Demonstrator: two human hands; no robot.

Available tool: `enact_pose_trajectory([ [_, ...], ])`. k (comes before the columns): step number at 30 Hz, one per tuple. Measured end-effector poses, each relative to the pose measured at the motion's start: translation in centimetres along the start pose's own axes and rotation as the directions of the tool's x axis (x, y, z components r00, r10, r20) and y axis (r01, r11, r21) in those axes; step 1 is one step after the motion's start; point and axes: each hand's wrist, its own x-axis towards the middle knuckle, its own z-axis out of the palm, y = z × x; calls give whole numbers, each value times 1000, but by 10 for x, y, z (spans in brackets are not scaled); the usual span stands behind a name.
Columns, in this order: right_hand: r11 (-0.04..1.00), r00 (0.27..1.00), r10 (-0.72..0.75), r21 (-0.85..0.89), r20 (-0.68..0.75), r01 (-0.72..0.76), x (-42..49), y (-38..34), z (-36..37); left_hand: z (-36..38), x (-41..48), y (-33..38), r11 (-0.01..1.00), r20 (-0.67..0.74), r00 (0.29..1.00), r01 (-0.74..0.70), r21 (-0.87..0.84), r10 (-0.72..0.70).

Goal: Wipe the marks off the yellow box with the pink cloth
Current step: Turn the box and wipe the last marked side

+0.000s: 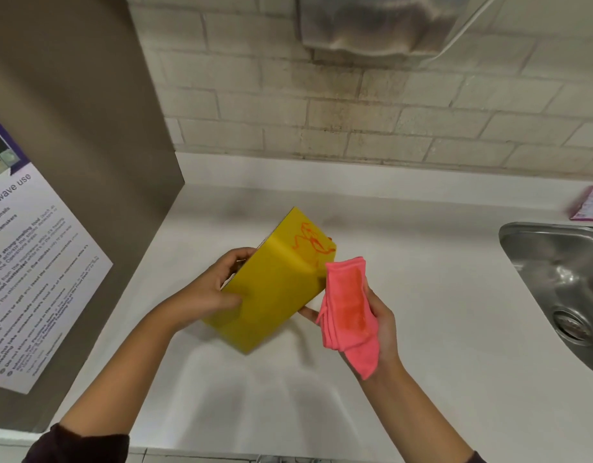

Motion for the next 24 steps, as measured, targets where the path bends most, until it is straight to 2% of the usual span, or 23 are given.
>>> enact_pose_trajectory([
  [3,999,999,33,15,-18,-32,-2,8,13,3,-5,15,995,-44,997,54,-85,-57],
  [6,994,994,105,33,41,-106,-7,14,30,16,-7,23,999,-267,962,45,-28,-51],
  [9,985,982,167,-55,93,-162,-12,13,38,24,-9,18,1000,-428,904,-14,-24,2],
  [14,973,987,153,-165,-42,-158,-18,-8,12,16,-14,0,991,-532,847,-67,-114,-4],
  [17,915,981,152,-360,-116,-184,-20,-13,-9,11,-14,-10,983,-575,817,-72,-170,-40],
  [20,739,942,168,-596,-289,-314,-20,-2,-35,10,-12,-16,983,-578,815,-61,-171,-50],
  [21,613,935,124,-715,-332,-336,-18,2,-41,10,-11,-16,985,-573,818,-58,-162,-46],
  [22,439,934,59,-831,-352,-341,-16,4,-47,11,-11,-17,987,-568,822,-56,-150,-40],
  [23,267,939,-6,-906,-343,-329,-13,6,-51,11,-10,-16,989,-565,825,-58,-133,-28],
  [24,148,943,-75,-939,-324,-311,-12,8,-55,12,-11,-16,991,-561,828,-57,-121,-21],
])
